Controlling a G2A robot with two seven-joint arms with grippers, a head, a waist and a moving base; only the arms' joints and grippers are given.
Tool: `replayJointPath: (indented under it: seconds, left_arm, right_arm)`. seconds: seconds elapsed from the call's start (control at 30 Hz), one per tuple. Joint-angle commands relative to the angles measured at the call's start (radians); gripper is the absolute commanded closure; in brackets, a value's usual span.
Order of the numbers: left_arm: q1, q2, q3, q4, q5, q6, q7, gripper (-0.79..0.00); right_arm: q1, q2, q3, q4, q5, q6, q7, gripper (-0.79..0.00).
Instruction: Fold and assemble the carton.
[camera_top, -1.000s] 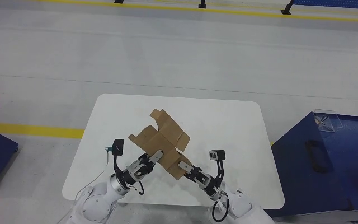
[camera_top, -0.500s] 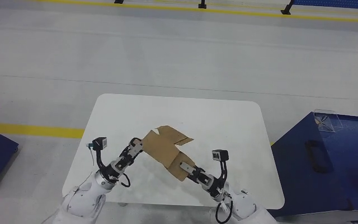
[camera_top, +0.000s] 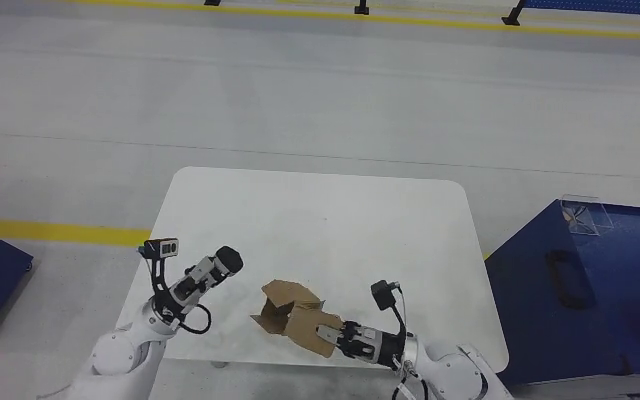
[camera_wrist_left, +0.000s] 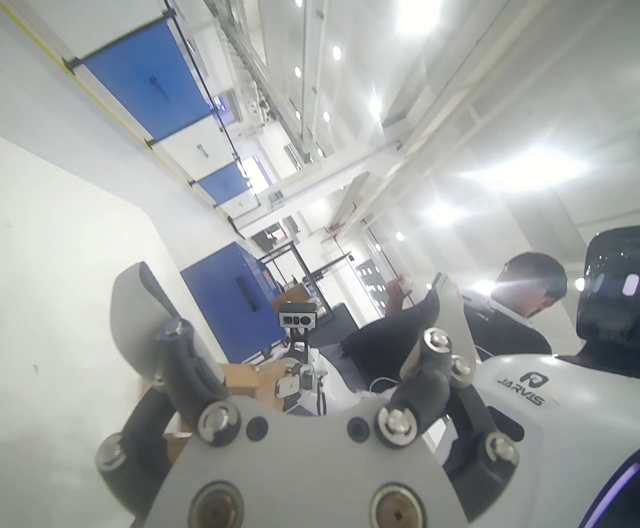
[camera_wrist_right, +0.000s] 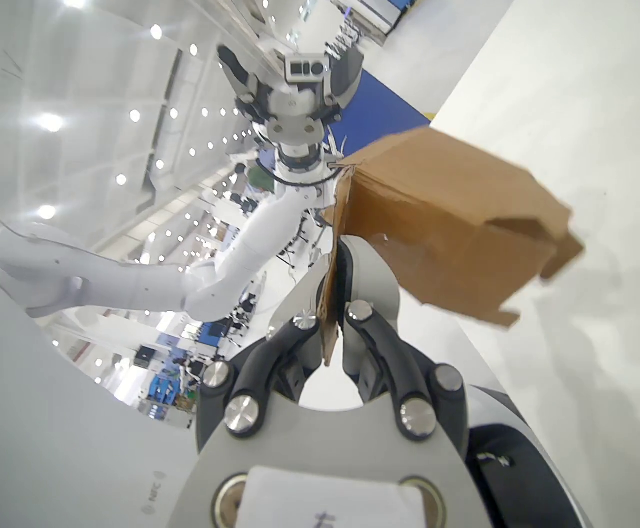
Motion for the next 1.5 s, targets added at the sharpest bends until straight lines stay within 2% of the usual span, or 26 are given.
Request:
replayJointPath:
  seconds: [0.0, 0.23, 0.4, 0.5, 0.7, 0.8, 1.0, 1.37, 1.47]
  left_arm:
    - [-0.014, 0.0, 0.02, -0.014, 0.023, 0.002, -0.039, -0.785]
    - [-0.045, 0.009, 0.043, -0.062, 0.141, -0.005, -0.135, -0.785]
    - [-0.08, 0.018, 0.086, -0.062, 0.247, 0.16, -0.232, -0.785]
    - [-0.097, 0.016, 0.117, -0.055, 0.269, 0.187, -0.218, -0.785]
    - [-0.123, 0.019, 0.179, -0.03, 0.317, 0.292, -0.295, -0.785]
    - [-0.136, 0.019, 0.198, -0.014, 0.336, 0.318, -0.292, -0.785]
    - [-0.156, 0.016, 0.21, -0.002, 0.302, 0.287, -0.261, -0.785]
    - [-0.156, 0.016, 0.21, -0.002, 0.302, 0.287, -0.261, -0.785]
    - [-0.141, 0.023, 0.19, -0.04, 0.424, 0.261, -0.196, -0.785]
  right_arm:
    - [-0.016, 0.004, 0.001, -0.028, -0.053, 0.006, 0.014, 0.0]
    - [-0.059, 0.017, -0.001, -0.096, -0.143, 0.001, 0.039, 0.0]
    - [-0.07, 0.024, -0.008, -0.115, -0.161, -0.012, 0.066, 0.0]
    - [-0.078, 0.028, -0.006, -0.125, -0.169, -0.016, 0.071, 0.0]
    - [-0.098, 0.038, 0.017, -0.143, -0.17, -0.035, 0.052, 0.0]
    - [-0.107, 0.044, 0.033, -0.154, -0.158, -0.044, 0.049, 0.0]
    - [-0.122, 0.052, 0.061, -0.171, -0.118, -0.044, 0.049, 0.0]
    - [-0.122, 0.052, 0.061, -0.171, -0.118, -0.044, 0.049, 0.0]
    - [-0.115, 0.051, 0.058, -0.166, -0.103, -0.008, 0.03, 0.0]
